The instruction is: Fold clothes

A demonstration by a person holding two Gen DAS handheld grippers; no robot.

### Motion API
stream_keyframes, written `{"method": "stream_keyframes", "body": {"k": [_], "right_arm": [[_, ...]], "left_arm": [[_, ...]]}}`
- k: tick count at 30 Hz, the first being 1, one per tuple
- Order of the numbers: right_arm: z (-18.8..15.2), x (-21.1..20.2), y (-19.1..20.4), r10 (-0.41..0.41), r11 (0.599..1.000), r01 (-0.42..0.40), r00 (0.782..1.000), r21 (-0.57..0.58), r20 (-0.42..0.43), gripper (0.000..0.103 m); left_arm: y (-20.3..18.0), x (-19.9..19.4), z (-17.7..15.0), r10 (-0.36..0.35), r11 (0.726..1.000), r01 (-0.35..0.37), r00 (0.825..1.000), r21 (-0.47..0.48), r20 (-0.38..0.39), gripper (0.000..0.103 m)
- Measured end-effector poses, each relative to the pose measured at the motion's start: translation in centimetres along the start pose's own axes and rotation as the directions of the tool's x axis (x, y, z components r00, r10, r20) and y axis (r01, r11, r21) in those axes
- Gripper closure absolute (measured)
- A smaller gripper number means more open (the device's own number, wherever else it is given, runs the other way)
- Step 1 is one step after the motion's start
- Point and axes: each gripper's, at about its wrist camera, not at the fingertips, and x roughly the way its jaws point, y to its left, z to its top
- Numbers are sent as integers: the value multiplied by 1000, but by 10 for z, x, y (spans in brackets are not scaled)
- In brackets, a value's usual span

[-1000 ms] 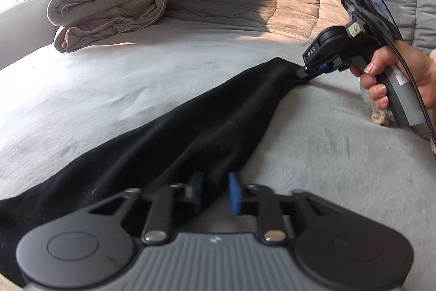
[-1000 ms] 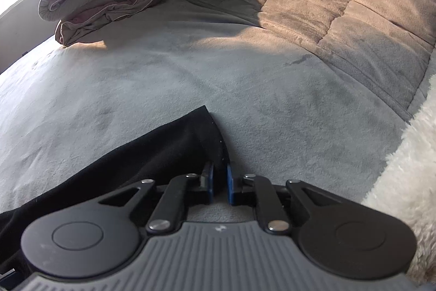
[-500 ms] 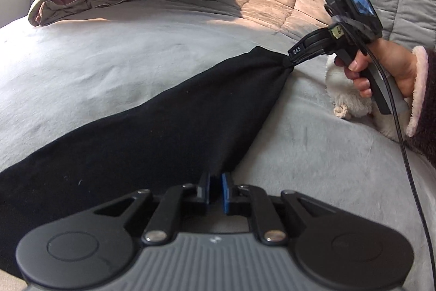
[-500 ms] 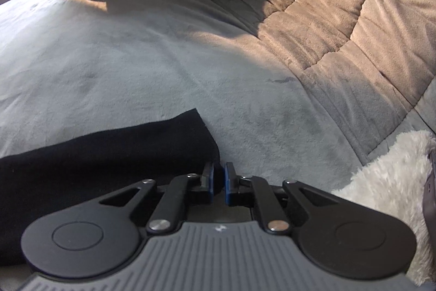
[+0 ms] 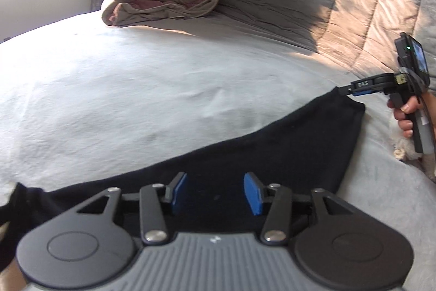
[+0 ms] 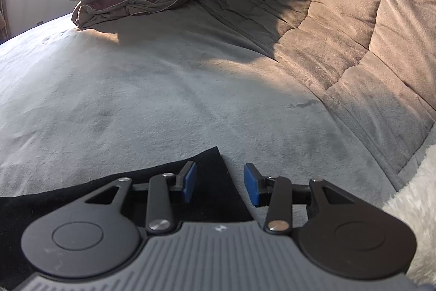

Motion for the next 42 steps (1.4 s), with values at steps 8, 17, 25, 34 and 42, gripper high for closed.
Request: {"method": "stream_keyframes", "body": {"k": [8, 17, 25, 34, 42], "right_arm": [[-3, 14, 7, -14, 1000, 14, 1000, 7, 19, 62], [-5, 17, 14, -48, 998, 49, 998, -41, 36, 93], [-6, 12, 24, -203, 967, 225, 965, -124, 165, 96], [-10, 24, 24, -255, 946, 278, 956, -168, 147, 95], [4, -6, 51, -113, 974, 146, 976, -172, 187, 60]], "left_arm": [[86, -25, -5, 282, 954, -280, 959, -108, 6, 49], [144, -15, -11, 315, 915, -319, 947, -247, -60, 50], [138, -15, -10, 262, 920, -226, 962, -320, 76, 99], [134, 12, -23, 315, 918, -284, 946, -275, 75, 96], [154, -39, -22, 346, 910, -307, 933, -277, 102, 57]]}}
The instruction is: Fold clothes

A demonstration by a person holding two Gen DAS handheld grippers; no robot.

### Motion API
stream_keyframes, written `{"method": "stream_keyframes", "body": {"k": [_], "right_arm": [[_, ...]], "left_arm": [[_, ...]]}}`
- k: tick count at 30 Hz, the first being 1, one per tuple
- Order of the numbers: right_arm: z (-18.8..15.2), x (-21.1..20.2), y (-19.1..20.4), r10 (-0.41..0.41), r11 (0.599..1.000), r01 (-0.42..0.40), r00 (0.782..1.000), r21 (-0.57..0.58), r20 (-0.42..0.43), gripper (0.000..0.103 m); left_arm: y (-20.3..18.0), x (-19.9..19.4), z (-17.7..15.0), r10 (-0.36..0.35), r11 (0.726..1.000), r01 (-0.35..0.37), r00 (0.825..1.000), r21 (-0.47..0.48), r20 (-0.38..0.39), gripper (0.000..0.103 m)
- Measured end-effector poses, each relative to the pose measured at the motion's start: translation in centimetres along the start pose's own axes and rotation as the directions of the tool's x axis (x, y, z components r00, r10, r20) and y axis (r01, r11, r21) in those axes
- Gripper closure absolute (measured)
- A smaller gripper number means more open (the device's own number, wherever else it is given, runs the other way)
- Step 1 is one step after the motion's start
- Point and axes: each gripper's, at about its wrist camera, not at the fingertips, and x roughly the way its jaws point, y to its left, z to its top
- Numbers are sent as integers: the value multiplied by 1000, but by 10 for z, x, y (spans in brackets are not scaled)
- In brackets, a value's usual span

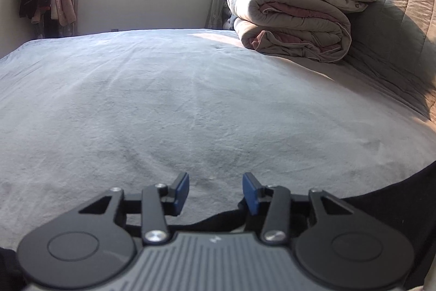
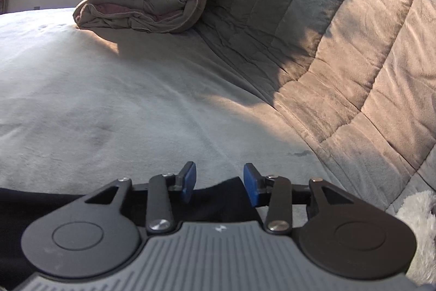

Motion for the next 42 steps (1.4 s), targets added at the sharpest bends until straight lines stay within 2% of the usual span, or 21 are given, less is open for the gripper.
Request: {"method": "stream_keyframes", "body": {"k": [4, 7, 11, 15, 20, 24, 28, 30, 33, 34, 35, 39, 40, 41, 42], "right_arm": [[12, -18, 33, 112, 994, -112, 994, -19, 5, 60], [17, -29, 64, 201, 979, -201, 980, -29, -4, 58], [25, -44, 106, 316, 948, -317, 949, -42, -18, 57], [30, -59, 148, 428, 902, -429, 903, -50, -39, 57], [28, -80, 212, 561, 820, -567, 823, -75, -82, 57], [28, -104, 264, 637, 747, -646, 763, -158, -112, 57], [34, -129, 314, 727, 646, -737, 673, -199, -136, 57], [36, -138, 341, 767, 592, -779, 624, -207, -153, 57], [39, -152, 381, 814, 515, -828, 554, -222, -176, 57], [39, -155, 392, 820, 502, -834, 543, -228, -182, 57], [40, -156, 402, 823, 495, -839, 536, -227, -188, 57], [38, -152, 434, 815, 482, -846, 529, -229, -237, 58], [35, -153, 439, 806, 484, -839, 538, -248, -246, 62], [32, -154, 443, 799, 487, -832, 548, -266, -247, 82], [30, -156, 443, 800, 494, -822, 557, -282, -224, 94]], "left_arm": [[39, -25, -1, 46, 999, -46, 999, -2, -2, 54], [73, -43, -6, 89, 996, -89, 996, -6, -15, 49], [118, -64, -17, 139, 990, -140, 989, -22, -46, 48], [158, -77, -29, 174, 984, -177, 981, -26, -90, 48], [195, -79, -46, 214, 976, -216, 967, 1, -136, 48], [207, -83, -50, 205, 979, -201, 970, 40, -133, 46], [206, -83, -53, 197, 980, -189, 971, 69, -133, 50], [203, -84, -56, 194, 979, -183, 973, 92, -124, 57], [193, -84, -60, 178, 978, -164, 978, 125, -110, 86], [189, -83, -61, 181, 976, -166, 978, 139, -105, 90], [184, -83, -63, 190, 972, -173, 977, 159, -96, 98], [174, -89, -67, 247, 953, -233, 968, 191, -51, 100], [175, -92, -67, 261, 950, -250, 964, 185, -40, 100], [176, -96, -67, 278, 948, -269, 960, 170, -28, 100], [179, -100, -68, 296, 945, -290, 955, 155, -16, 101]]}}
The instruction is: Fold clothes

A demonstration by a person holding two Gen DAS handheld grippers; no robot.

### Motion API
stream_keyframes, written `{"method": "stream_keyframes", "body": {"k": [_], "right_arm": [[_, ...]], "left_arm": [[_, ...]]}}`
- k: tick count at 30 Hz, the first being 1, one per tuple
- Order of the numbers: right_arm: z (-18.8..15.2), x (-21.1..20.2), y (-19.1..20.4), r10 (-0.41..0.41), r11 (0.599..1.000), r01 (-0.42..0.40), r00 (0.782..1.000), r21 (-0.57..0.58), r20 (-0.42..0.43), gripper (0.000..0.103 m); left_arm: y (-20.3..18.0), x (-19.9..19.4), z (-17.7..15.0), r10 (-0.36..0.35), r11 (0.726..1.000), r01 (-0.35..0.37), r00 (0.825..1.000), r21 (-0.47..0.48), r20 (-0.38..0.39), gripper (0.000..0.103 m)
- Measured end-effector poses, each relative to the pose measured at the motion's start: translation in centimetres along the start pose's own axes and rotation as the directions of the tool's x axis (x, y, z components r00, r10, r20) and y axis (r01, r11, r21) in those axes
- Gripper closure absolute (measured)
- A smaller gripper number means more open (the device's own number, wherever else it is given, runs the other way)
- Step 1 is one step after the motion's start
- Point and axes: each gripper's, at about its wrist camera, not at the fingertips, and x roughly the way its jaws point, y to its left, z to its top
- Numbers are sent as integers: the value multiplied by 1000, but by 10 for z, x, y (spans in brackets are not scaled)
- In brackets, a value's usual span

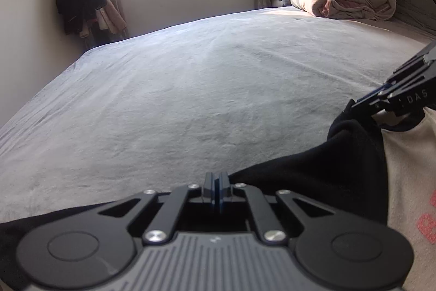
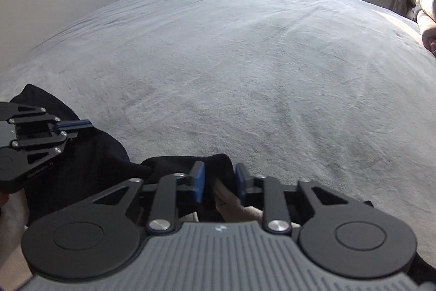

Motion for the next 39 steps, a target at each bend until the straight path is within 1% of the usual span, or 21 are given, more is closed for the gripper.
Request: {"method": "stream_keyframes", "body": {"k": [4, 7, 10, 11, 12, 13, 14, 15, 17, 19, 22, 25, 26, 29, 31, 32, 33, 35, 36, 37, 39], "right_arm": [[-4, -2, 3, -76, 997, 75, 993, 16, 95, 97], [-7, 10, 7, -96, 995, 96, 992, 13, 77, 97], [-6, 7, 6, -104, 994, 103, 992, 19, 77, 94], [-5, 1, 4, -104, 994, 102, 991, 23, 81, 91], [-4, -5, 1, -107, 994, 105, 991, 27, 85, 84], [-5, -12, -3, -122, 992, 120, 988, 26, 91, 80], [-7, -19, -6, -133, 991, 131, 986, 27, 97, 70], [-11, -25, -8, -134, 991, 132, 986, 34, 97, 64], [-18, -36, -10, -136, 990, 132, 986, 47, 99, 64], [-26, -48, -13, -138, 989, 132, 985, 60, 101, 64], [-37, -66, -17, -141, 988, 133, 985, 79, 104, 64], [-49, -83, -20, -143, 986, 133, 984, 98, 106, 64], [-52, -88, -20, -140, 986, 129, 984, 102, 106, 64], [-56, -89, 6, -85, 994, 77, 991, 81, 102, 64], [-57, -88, 26, -49, 997, 43, 993, 58, 103, 64], [-57, -88, 36, -31, 999, 26, 994, 47, 104, 64], [-57, -87, 45, -14, 999, 10, 994, 38, 104, 64], [-55, -85, 58, 7, 999, -10, 995, 31, 98, 64], [-55, -84, 62, 12, 1000, -15, 995, 23, 95, 64], [-55, -85, 66, 11, 1000, -12, 995, 15, 95, 64], [-55, -87, 69, 4, 1000, -4, 995, 7, 96, 64]], "left_arm": [[11, -4, -7, 51, 998, -51, 999, -47, -1, 100], [10, 2, -10, 52, 998, -52, 999, -37, -12, 99], [20, -5, -3, 34, 993, -35, 999, -110, -12, 86], [25, -8, -1, 34, 989, -36, 999, -141, -13, 79], [32, -11, 0, 43, 984, -45, 999, -170, -15, 68], [40, -15, 0, 48, 978, -52, 999, -200, -23, 65], [47, -19, -1, 54, 971, -61, 998, -230, -36, 61], [53, -22, -3, 64, 963, -76, 997, -258, -53, 60], [66, -30, -7, 82, 943, -106, 993, -314, -87, 59], [79, -38, -14, 117, 917, -158, 984, -367, -132, 59], [96, -49, -27, 163, 866, -236, 966, -440, -199, 59], [111, -55, -42, 183, 804, -295, 949, -516, -257, 59], [115, -55, -46, 185, 785, -306, 946, -539, -267, 60], [120, -53, -51, 206, 755, -320, 944, -572, -257, 61], [121, -51, -53, 224, 731, -339, 939, -592, -261, 67], [121, -49, -54, 236, 715, -354, 934, -603, -269, 81], [119, -48, -54, 251, 715, -369, 928, -594, -275, 103], [113, -44, -54, 289, 746, -396, 917, -535, -276, 103], [108, -44, -54, 318, 758, -419, 906, -500, -277, 103], [104, -45, -53, 357, 763, -455, 889, -460, -286, 103], [100, -46, -50, 406, 753, -506, 860, -421, -309, 103]]}}
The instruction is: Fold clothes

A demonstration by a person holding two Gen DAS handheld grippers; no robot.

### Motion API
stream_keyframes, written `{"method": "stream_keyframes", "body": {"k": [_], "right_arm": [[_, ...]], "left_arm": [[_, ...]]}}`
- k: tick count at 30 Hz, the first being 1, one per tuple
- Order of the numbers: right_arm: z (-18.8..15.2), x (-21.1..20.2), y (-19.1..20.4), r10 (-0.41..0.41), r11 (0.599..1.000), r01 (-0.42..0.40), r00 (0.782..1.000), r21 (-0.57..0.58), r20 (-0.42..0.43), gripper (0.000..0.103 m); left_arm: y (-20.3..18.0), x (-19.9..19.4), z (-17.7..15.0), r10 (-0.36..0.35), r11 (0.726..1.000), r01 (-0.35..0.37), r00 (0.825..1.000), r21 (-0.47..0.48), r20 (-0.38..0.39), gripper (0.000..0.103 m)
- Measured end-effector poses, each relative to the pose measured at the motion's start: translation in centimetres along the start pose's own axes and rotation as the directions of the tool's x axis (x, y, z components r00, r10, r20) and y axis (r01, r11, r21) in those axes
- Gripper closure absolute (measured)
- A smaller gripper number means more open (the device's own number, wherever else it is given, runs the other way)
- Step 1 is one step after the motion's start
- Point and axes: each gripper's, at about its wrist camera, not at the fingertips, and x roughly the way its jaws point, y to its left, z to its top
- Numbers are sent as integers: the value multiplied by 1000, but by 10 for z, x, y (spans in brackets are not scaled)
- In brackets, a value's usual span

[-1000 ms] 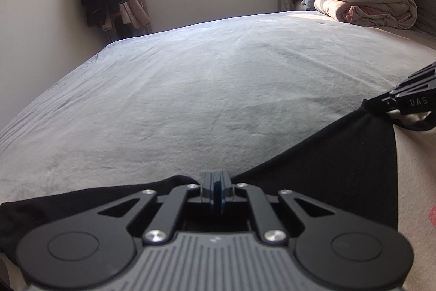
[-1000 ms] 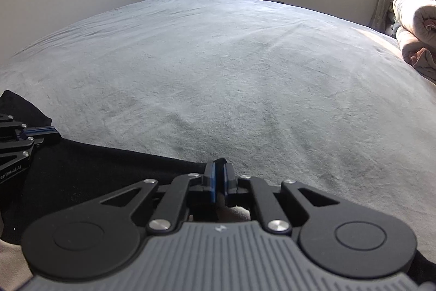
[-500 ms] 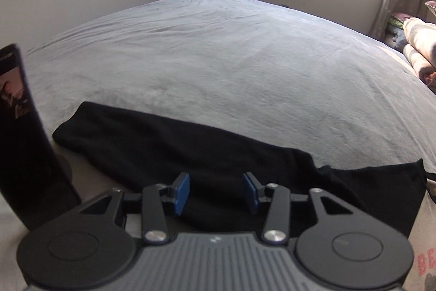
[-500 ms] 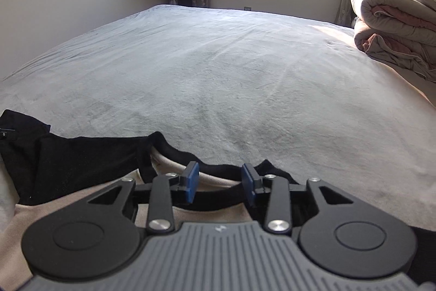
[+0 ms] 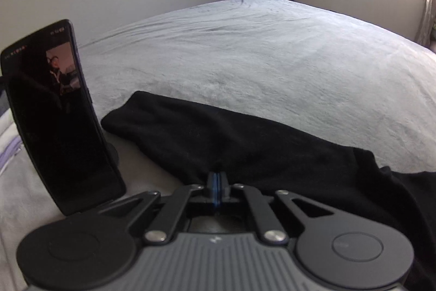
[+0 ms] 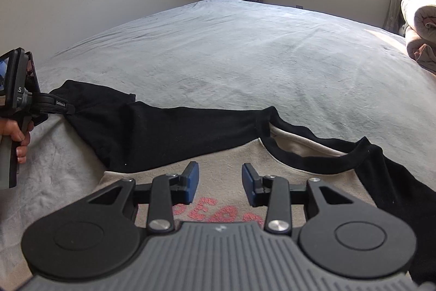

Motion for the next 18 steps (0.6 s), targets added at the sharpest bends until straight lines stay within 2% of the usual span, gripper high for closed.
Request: {"method": "stream_keyframes", "body": {"k": [3, 7, 8, 9, 10, 14, 16, 18], "right_arm": [[-3, -8, -9, -34, 999, 34, 999, 15, -3, 64], [-13, -30, -34, -103, 993, 103, 995, 62, -7, 63], [-17, -37, -42, -124, 989, 125, 992, 75, -11, 61], [-24, -44, -49, -146, 985, 147, 989, 95, -16, 60], [-30, -51, -57, -167, 979, 169, 986, 114, -21, 60], [-56, -77, -86, -251, 948, 255, 967, 188, -47, 60], [-68, -91, -101, -291, 928, 298, 955, 224, -62, 60], [-81, -104, -116, -330, 904, 339, 941, 259, -79, 60]], "left_arm": [[-5, -2, 1, 55, 997, -55, 998, 45, -6, 102], [-6, -7, 2, 54, 997, -53, 998, 64, -19, 96], [-6, -9, 2, 53, 996, -52, 998, 67, -22, 89], [-7, -13, 2, 38, 997, -37, 999, 68, -21, 75], [-10, -19, 2, 9, 998, -8, 1000, 67, -16, 71], [-19, -45, 0, -115, 991, 114, 993, 66, 6, 69], [-28, -58, -7, -203, 976, 203, 979, 77, -12, 64], [-38, -70, -17, -288, 952, 291, 956, 89, -48, 62]]}}
